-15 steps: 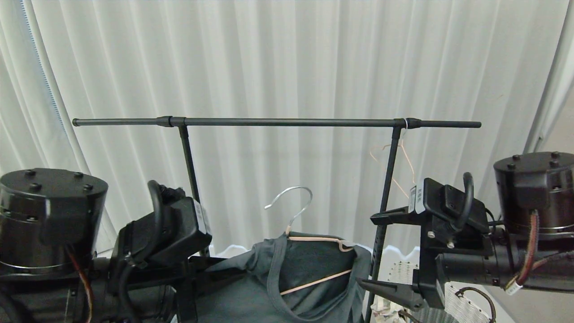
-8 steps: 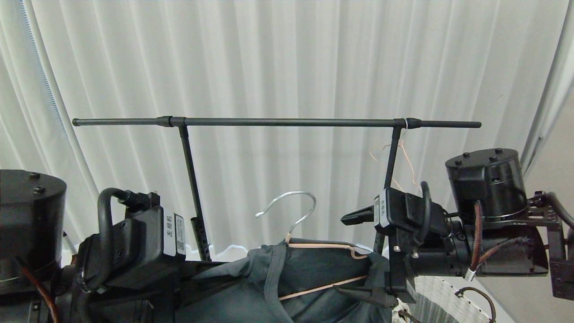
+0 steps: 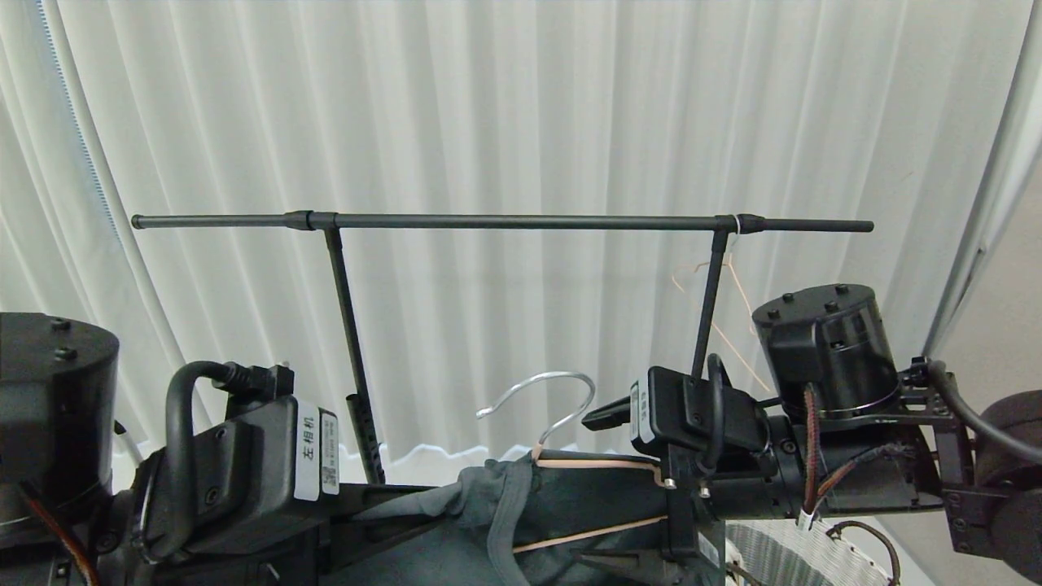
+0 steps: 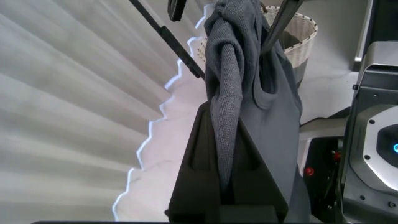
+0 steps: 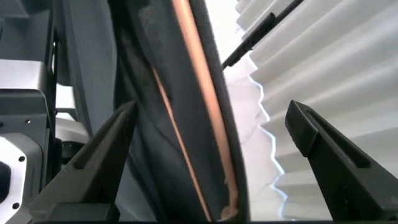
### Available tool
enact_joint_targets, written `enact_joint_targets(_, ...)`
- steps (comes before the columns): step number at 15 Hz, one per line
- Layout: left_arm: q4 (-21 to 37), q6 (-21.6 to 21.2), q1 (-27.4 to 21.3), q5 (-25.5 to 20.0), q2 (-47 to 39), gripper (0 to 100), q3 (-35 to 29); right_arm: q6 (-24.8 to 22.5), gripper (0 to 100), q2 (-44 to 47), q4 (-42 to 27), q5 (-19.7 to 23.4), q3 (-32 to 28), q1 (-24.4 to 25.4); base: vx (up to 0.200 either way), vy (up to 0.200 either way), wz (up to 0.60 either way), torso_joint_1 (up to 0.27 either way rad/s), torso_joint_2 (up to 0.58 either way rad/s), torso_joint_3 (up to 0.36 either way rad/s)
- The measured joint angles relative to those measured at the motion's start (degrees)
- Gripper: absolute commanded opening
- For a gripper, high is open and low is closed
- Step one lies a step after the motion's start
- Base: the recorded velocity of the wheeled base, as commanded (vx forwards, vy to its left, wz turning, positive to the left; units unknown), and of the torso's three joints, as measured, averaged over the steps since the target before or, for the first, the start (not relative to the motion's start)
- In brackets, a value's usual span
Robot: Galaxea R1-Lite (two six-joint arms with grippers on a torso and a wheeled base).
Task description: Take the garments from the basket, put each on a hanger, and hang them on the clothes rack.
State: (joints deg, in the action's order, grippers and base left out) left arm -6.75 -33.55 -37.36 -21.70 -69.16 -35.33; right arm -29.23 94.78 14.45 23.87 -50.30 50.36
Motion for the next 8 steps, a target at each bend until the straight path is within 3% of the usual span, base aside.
enact_joint_targets(1,0.0,0.0,0.0,0.0,0.0,0,0.0,0.0,0,0.0,-1.1,0.0,0.0,0.0,0.000,0.000,0.00,0.000,0.00,0.000)
enact_joint_targets(8,0.0,-0.8,-0.3,0.0,0.0,0,0.0,0.0,0,-0.6,-3.3,-0.5,-0.3,0.1,0.000,0.000,0.00,0.000,0.00,0.000)
